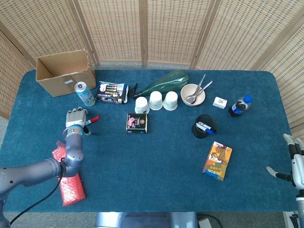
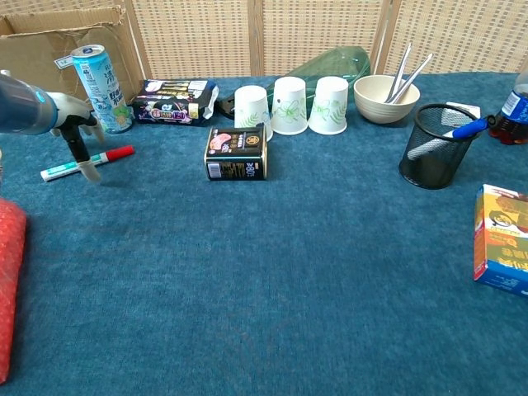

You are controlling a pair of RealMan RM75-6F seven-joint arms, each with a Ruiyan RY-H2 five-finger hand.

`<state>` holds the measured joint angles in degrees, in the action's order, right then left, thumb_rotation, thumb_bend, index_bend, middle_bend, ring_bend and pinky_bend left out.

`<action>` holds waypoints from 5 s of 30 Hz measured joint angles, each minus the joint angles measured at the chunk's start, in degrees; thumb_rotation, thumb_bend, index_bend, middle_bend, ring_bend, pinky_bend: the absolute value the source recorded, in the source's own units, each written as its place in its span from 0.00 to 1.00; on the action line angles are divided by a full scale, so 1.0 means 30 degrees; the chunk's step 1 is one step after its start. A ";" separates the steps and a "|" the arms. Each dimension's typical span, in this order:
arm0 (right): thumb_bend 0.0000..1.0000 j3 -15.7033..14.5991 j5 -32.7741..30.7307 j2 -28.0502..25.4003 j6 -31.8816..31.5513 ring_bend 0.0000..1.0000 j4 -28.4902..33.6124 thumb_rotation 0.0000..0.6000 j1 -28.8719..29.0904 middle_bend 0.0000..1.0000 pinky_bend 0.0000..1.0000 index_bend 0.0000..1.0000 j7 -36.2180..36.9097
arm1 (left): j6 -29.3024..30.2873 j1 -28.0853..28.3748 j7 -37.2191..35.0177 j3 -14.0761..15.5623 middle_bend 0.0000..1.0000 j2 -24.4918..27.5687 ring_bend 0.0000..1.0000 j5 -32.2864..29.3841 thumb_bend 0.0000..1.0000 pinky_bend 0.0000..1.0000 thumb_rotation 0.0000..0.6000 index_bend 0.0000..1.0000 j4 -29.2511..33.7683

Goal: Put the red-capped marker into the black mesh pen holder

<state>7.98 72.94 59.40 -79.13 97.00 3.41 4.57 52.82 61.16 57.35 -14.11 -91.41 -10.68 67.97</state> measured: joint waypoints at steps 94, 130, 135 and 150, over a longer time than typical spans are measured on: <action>0.00 -0.0063 0.0792 -0.0433 0.0033 0.00 -0.0330 1.00 -0.0072 0.00 0.15 0.00 0.2623 | 0.2588 -0.2663 0.0635 -0.1654 0.04 -0.1562 0.03 0.7340 0.38 0.27 1.00 0.55 0.0582; 0.00 -0.0084 0.0780 0.0734 0.2981 0.00 -0.1974 1.00 0.1465 0.00 0.18 0.00 0.4664 | 0.0317 -0.6254 -0.9864 -0.1852 0.05 0.6393 0.03 1.2264 0.38 0.29 1.00 0.58 0.9255; 0.00 0.0383 0.0879 0.1012 0.5201 0.00 -0.3499 1.00 0.2764 0.00 0.21 0.00 0.8176 | 0.0038 -0.6304 -1.0889 -0.1723 0.05 0.6818 0.03 1.2715 0.38 0.29 1.00 0.58 0.9566; 0.00 0.1164 0.0739 0.4355 1.0426 0.00 -0.8873 1.00 0.6329 0.00 0.21 0.00 1.4514 | 0.0007 -0.5986 -1.2317 -0.1261 0.05 0.7552 0.03 1.3453 0.38 0.29 1.00 0.58 1.0571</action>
<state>11.47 75.16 72.47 -47.85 70.38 22.40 48.11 52.84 43.20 20.40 -17.89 -68.75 29.68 99.68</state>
